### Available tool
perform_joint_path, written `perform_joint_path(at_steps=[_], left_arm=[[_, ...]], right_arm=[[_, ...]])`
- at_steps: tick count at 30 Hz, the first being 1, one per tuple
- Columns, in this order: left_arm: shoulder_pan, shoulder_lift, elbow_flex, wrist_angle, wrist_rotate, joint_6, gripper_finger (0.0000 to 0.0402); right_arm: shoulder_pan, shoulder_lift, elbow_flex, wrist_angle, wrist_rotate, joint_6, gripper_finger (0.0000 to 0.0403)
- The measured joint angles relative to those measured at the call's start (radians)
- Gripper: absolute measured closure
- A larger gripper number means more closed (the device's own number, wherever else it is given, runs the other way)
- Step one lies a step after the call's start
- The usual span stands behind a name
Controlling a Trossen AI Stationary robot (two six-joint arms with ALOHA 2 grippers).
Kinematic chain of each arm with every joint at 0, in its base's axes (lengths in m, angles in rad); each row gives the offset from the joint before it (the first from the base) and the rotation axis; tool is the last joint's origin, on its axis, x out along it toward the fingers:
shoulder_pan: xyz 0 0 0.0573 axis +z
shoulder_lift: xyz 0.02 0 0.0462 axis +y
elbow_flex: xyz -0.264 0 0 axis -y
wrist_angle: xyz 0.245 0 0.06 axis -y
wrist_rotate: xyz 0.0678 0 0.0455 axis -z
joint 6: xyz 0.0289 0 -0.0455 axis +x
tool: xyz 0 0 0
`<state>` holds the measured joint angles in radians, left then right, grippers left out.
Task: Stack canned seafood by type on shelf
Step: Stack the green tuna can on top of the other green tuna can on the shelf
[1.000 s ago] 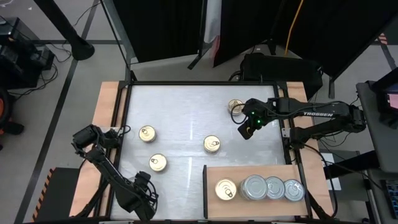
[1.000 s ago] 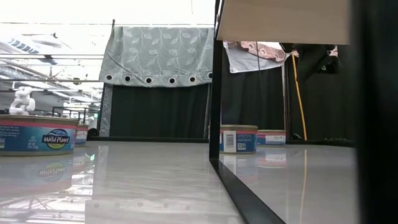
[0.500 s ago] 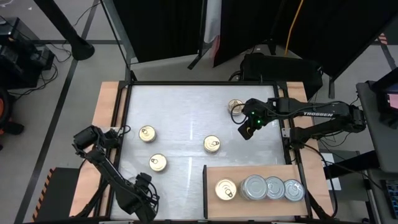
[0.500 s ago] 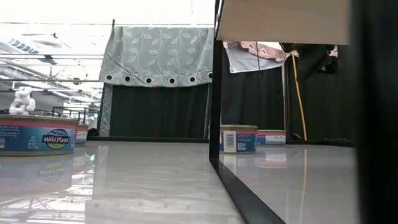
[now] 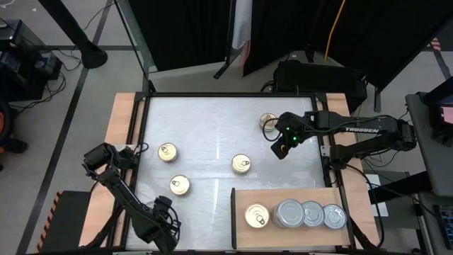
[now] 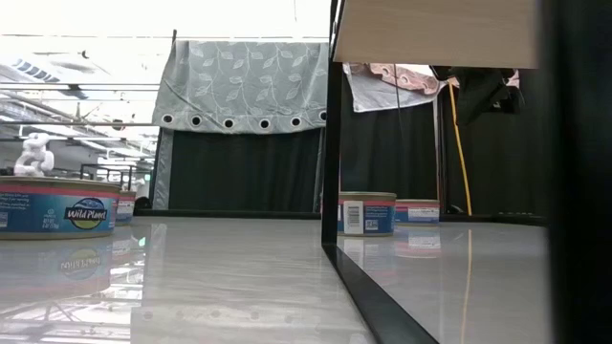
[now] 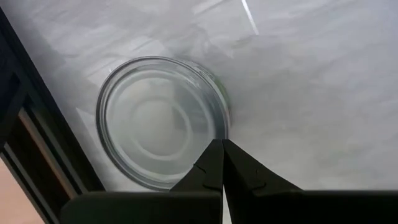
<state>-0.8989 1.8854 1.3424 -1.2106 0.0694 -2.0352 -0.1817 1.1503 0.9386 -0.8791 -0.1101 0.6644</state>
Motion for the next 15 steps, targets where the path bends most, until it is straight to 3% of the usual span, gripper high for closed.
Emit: perform_joint_path(at_steps=[15], left_arm=[[0.001,-0.003,-0.041,0.088,-0.031,0.001,0.0401]], right_arm=[[0.0,0.0,0.0,0.0,0.0,-0.004,0.0403]])
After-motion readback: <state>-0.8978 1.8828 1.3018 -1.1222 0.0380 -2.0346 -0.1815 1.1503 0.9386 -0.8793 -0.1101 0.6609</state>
